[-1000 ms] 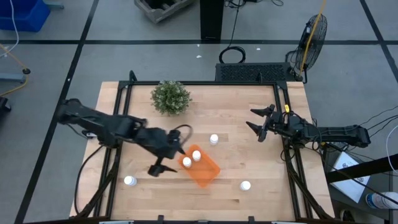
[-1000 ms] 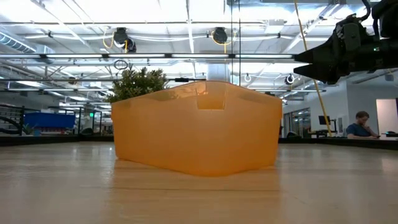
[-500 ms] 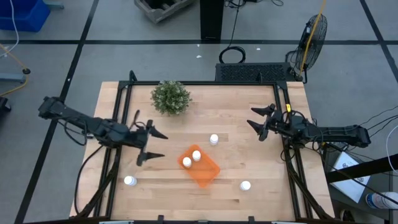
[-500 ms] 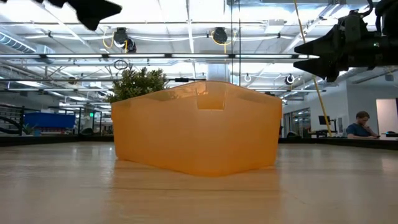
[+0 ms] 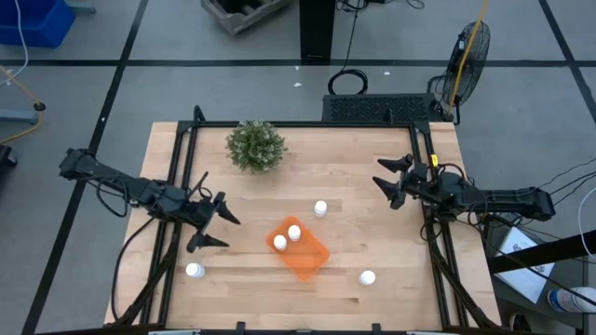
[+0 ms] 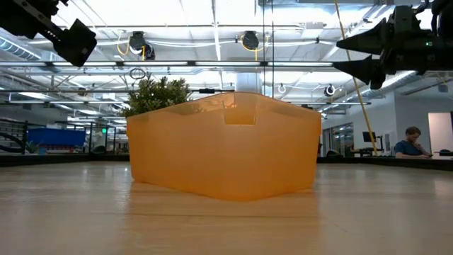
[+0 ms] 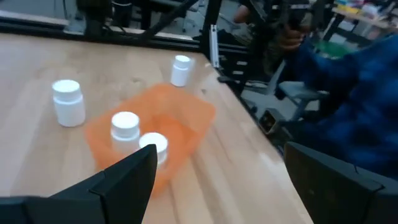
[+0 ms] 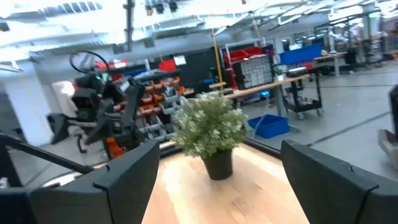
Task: Pick and place pill bottles into a basket
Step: Put the white medicine bottle into the orange bin
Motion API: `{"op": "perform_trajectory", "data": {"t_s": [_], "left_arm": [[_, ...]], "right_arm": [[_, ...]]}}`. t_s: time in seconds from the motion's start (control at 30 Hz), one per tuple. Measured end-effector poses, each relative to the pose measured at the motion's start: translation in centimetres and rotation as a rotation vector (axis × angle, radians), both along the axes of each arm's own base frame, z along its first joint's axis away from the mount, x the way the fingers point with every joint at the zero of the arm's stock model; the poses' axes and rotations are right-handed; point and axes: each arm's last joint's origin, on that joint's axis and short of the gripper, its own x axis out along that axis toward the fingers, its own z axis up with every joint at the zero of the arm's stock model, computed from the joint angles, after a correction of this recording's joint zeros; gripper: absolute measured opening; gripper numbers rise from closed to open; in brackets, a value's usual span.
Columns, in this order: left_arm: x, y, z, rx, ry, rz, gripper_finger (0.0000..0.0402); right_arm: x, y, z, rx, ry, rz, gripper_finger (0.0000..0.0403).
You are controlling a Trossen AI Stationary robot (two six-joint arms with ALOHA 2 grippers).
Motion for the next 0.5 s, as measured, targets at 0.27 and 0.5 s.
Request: {"op": "perform_trajectory", "data": {"t_s": [0.27,0.5], "left_arm": [[0.28,0.50,0.30,0.094,-0.068,0.171,0.0351],[0.35,0.57,0.59,0.155,-0.117,0.182,0.0351]], "right_arm": [[-0.02,0.01,0.11,0.007,-0.014,0.005,0.0325],[-0.01,0.01,0.08,0.006,-0.011,0.005,0.0325]]}}
